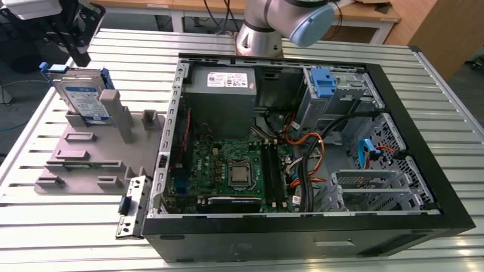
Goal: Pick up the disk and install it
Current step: 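Reach for the disk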
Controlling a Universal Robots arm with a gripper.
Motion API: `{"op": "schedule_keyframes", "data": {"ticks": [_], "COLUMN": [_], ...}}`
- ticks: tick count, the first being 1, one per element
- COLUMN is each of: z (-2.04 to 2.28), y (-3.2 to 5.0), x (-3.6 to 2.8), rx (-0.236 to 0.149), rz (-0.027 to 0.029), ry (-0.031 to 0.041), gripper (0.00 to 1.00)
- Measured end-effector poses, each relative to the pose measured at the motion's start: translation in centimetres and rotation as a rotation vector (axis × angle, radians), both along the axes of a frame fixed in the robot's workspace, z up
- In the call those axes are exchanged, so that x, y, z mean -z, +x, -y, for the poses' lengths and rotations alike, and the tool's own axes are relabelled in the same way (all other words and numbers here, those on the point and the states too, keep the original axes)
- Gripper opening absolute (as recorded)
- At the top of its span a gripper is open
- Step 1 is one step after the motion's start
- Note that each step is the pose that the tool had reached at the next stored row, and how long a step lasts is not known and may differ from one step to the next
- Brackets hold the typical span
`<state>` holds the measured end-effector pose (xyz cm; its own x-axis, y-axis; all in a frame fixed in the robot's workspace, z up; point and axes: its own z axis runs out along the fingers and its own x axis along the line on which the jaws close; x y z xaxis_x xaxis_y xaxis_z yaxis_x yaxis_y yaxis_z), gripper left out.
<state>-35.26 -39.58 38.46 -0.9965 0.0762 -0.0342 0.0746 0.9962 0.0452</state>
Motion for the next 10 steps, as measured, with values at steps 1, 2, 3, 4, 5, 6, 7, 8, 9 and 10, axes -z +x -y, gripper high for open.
{"op": "schedule_keyframes", "data": {"ticks": [1,2,3,4,5,6,7,8,9,10], "z": [-0.07,-0.15,-0.23,-0.33,-0.42,-0.52,-0.61,-0.7,-0.81,-0.91], "y": [-0.17,-0.31,-0.43,-0.56,-0.66,-0.75,-0.82,-0.9,-0.98,-1.07], "x": [0.08,0.17,0.25,0.35,0.44,0.53,0.62,0.72,0.82,0.93], "rx": [0.0,0.0,0.0,0.0,0.0,0.0,0.0,0.0,0.0,0.0], "rz": [-0.0001,-0.0001,-0.0002,-0.0002,-0.0002,-0.0003,-0.0004,-0.0003,-0.0003,-0.0002], "ry": [-0.0001,-0.0001,-0.0001,-0.0001,-0.0001,-0.0002,-0.0003,-0.0002,-0.0002,-0.0002], "gripper": [0.11,0.11,0.11,0.11,0.11,0.11,0.11,0.11,0.11,0.11]}}
